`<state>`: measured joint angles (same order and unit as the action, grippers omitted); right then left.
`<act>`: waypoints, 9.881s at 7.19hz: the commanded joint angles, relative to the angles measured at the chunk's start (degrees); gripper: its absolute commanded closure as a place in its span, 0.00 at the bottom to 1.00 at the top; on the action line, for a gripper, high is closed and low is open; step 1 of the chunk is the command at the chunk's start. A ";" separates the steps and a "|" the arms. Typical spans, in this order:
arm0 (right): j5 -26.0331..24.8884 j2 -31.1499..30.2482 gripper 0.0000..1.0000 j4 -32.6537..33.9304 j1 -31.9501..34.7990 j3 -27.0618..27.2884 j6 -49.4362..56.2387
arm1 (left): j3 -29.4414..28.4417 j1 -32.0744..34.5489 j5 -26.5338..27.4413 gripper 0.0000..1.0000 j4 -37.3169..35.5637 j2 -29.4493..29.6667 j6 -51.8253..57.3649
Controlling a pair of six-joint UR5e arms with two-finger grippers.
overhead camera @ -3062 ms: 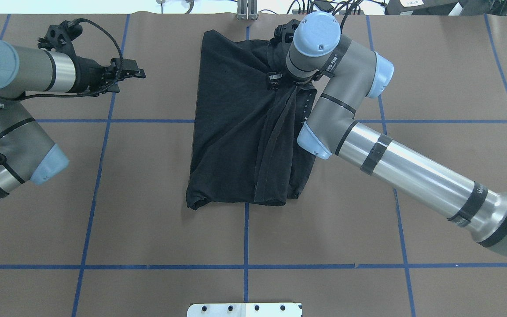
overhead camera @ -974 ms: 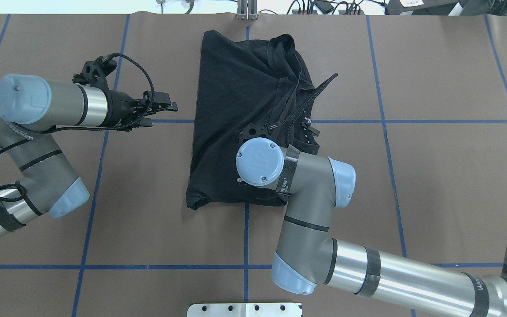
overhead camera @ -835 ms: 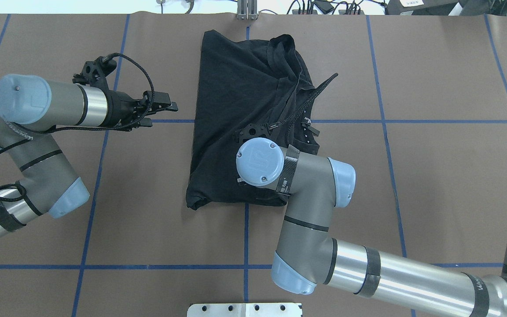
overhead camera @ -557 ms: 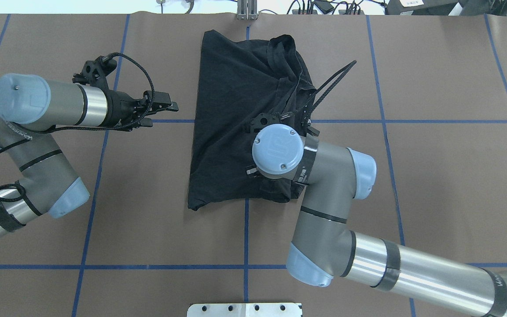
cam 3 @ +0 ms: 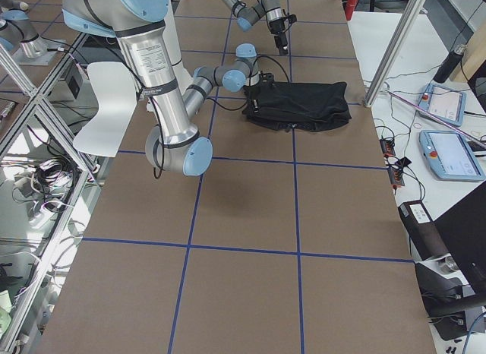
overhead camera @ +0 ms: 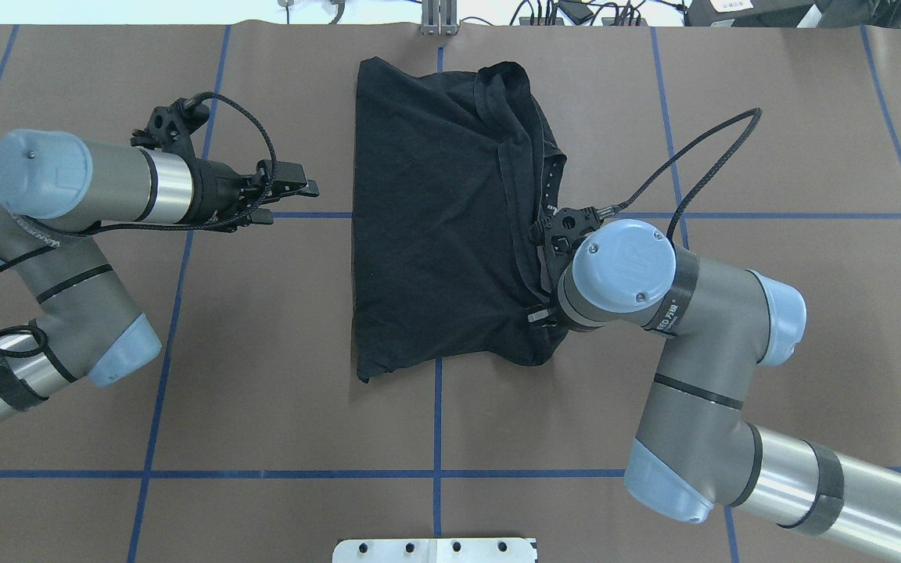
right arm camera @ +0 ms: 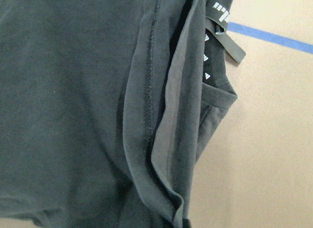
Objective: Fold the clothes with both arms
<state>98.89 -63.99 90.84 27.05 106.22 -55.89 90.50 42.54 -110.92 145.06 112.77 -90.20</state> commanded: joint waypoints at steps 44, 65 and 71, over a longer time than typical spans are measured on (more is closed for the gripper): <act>17.82 -1.57 1.00 -6.29 -0.06 2.66 -35.78 | 17.90 -23.78 5.72 1.00 -5.49 -6.74 -18.85; 15.54 17.84 0.78 -32.04 14.61 -33.01 -30.94 | -11.46 -0.53 -4.22 1.00 0.22 9.56 -14.21; 28.64 18.63 0.00 -26.02 20.77 -26.19 -29.88 | -12.28 7.62 -12.26 0.00 1.28 9.32 -12.47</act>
<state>126.18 -45.29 60.97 47.89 76.69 -85.39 78.13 47.66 -119.38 146.41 122.80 -103.80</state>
